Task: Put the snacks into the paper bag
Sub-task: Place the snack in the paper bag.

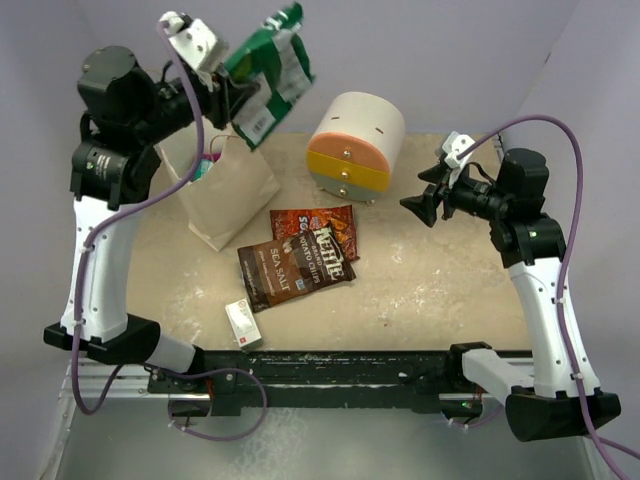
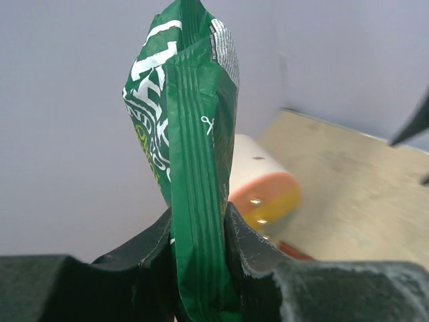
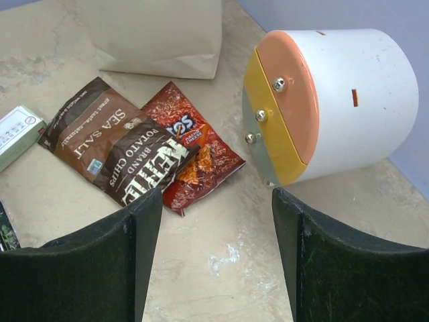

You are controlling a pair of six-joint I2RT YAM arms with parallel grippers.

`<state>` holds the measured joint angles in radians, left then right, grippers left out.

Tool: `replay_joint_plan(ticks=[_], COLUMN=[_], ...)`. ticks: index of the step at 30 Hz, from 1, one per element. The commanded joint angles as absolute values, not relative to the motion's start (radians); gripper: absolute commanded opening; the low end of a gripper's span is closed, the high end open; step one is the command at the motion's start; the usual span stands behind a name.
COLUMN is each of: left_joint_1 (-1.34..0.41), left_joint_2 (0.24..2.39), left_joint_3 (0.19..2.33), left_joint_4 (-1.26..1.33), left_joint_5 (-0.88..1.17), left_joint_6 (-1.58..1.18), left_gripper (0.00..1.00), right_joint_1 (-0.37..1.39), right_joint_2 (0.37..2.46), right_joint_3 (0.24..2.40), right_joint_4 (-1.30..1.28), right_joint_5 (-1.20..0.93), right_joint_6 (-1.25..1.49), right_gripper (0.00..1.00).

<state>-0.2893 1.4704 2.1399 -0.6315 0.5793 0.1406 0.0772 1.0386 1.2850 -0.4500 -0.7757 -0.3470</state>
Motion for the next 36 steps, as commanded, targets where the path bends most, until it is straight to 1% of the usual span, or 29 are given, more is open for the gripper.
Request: replay_joint_plan(ticks=[1,6,9,11,16,20,29,36], left_joint_1=[-0.280,-0.271,-0.254,-0.224,-0.095,-0.024,0.034,0.039], left_joint_2=[1.467,1.481,1.481,1.483,1.505,1.522,1.516,1.519], left_joint_3=[2.261,2.278,2.260,2.236,2.176,2.121,2.003,2.002], left_joint_4=[-0.608,-0.570,-0.553,-0.548,-0.595,-0.643,-0.644,-0.581], left_joint_5=[0.239,0.066,0.009,0.006,0.106,0.206,0.371,0.435], left_joint_6=[0.274,0.400,0.468,0.494,0.470,0.423,0.348,0.320], left_gripper=[0.00,0.00,0.00,0.00,0.00,0.00,0.00,0.00], right_joint_1=[0.071,0.071,0.071,0.071,0.071,0.071,0.071,0.071], right_joint_2=[1.016,1.020,1.018,1.024,1.025,1.029,1.038,1.038], right_joint_3=[1.278,1.270,1.260,1.260,1.251,1.249,1.243,1.229], right_joint_4=[-0.419,-0.425,-0.418,-0.423,-0.420,-0.420,-0.418,-0.414], right_joint_5=[-0.770,-0.771,-0.766,-0.769,-0.769,-0.767,-0.765,-0.762], right_joint_6=[-0.356,-0.361,-0.361,-0.363,-0.369,-0.370,-0.372,-0.372], right_gripper=[0.69,0.69,0.69,0.69,0.69,0.70,0.70,0.70])
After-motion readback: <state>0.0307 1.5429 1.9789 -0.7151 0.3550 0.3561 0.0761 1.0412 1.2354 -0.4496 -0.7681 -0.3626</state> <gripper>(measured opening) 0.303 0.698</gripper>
